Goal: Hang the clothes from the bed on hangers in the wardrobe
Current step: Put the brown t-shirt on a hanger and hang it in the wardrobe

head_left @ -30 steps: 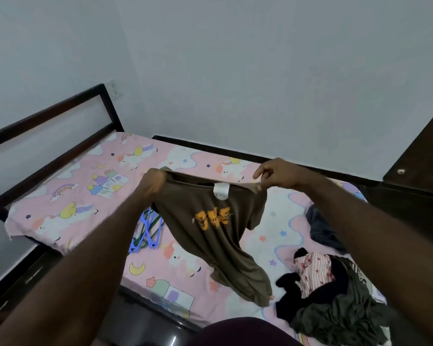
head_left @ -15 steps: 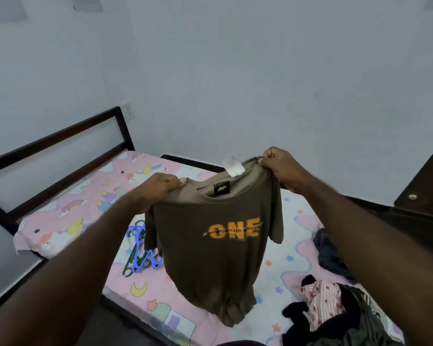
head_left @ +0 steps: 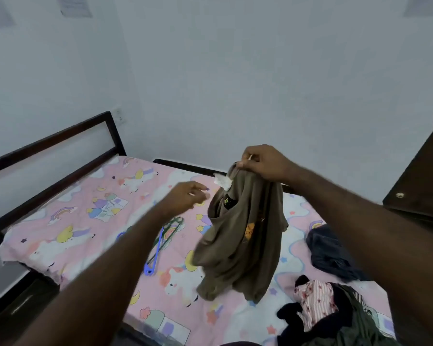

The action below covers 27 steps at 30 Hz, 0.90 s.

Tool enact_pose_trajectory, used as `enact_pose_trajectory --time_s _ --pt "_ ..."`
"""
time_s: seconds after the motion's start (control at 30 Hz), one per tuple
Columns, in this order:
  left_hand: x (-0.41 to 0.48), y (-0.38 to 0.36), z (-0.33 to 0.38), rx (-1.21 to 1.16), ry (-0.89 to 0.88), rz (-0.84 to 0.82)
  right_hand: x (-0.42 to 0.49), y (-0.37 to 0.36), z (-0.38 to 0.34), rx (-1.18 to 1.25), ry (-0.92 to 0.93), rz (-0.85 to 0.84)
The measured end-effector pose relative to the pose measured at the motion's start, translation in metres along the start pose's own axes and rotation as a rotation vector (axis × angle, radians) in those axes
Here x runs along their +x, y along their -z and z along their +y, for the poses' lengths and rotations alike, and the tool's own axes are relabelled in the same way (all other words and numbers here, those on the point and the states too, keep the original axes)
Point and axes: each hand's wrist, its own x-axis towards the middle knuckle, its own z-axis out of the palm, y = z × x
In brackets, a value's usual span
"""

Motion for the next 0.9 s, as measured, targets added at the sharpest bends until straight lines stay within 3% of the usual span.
enact_pose_trajectory --time_s 0.13,0.37,0.53,0.67,0.8,0.9 --pt "0.01 -0.057 -0.013 -0.008 0.04 -0.119 -0.003 -0.016 -0.021 -0.148 0.045 -0.173" --pt "0.022 -0.083 -0.016 -0.017 0.145 0.005 -0.01 -0.006 -0.043 -0.239 0.054 -0.193" --pt "0.025 -0.083 -0.043 0.167 0.294 0.141 -0.013 0.01 -0.045 -0.176 0.056 -0.101" --pt "0.025 -0.065 -0.064 0.328 0.205 0.178 -0.017 0.024 -0.031 -0.178 0.014 -0.1" --pt "0.024 -0.047 -0.069 0.505 0.143 0.004 -0.021 0.034 -0.021 -0.171 0.007 -0.098" --pt "0.022 -0.054 -0.065 0.851 0.055 -0.009 -0.018 0.036 -0.027 -0.164 0.023 -0.089"
